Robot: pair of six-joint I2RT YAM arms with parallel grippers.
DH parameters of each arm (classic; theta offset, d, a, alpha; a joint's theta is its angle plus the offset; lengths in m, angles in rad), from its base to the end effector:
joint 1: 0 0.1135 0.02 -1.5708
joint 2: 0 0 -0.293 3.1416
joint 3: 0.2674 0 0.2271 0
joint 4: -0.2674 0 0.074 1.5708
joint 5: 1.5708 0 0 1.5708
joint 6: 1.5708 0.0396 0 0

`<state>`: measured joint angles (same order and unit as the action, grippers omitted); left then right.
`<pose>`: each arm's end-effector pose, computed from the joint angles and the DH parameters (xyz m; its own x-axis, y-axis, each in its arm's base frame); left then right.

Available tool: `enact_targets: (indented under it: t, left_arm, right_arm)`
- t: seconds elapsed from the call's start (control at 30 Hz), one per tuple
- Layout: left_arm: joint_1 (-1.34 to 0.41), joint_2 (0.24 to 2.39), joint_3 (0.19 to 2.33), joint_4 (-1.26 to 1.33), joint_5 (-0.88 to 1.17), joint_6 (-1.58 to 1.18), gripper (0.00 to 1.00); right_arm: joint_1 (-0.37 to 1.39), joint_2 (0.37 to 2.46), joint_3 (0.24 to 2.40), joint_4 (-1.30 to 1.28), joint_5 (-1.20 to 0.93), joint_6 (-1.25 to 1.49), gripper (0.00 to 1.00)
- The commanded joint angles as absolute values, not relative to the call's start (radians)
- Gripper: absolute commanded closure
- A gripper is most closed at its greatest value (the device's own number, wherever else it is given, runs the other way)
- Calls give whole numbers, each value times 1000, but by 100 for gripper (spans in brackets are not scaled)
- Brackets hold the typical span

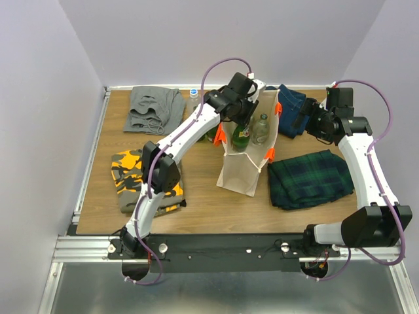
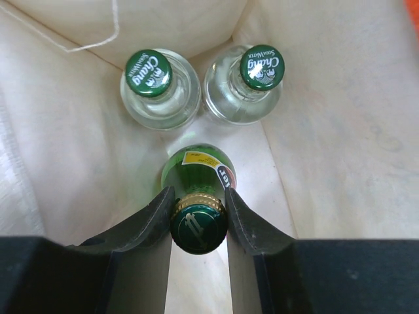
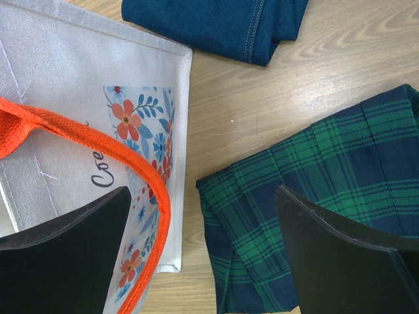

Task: Take the beverage out of the canvas bag
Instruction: Take out the drink from the canvas bag.

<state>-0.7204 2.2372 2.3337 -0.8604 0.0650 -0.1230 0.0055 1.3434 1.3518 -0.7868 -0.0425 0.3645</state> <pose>0.3706 -0.3287 0.3461 -0.6010 0.3647 -0.7112 0.6245 0.7696 -0.1332 0.2533 0.0031 0.3811 -0.6687 0.3525 -0.6546 0.2169 0.9347 0.2817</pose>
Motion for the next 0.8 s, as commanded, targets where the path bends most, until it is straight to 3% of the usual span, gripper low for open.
enact_targets:
  t: [0.0,0.77]
  left_arm:
    - [-721,2097,2410,-778,95,-112,100]
    - [-721,1987,2419,-724,133,-129,100]
  right_arm:
    - [5,1354,1362,-787,-34,357,0]
    - [5,1345,1355,-788,-34,359,0]
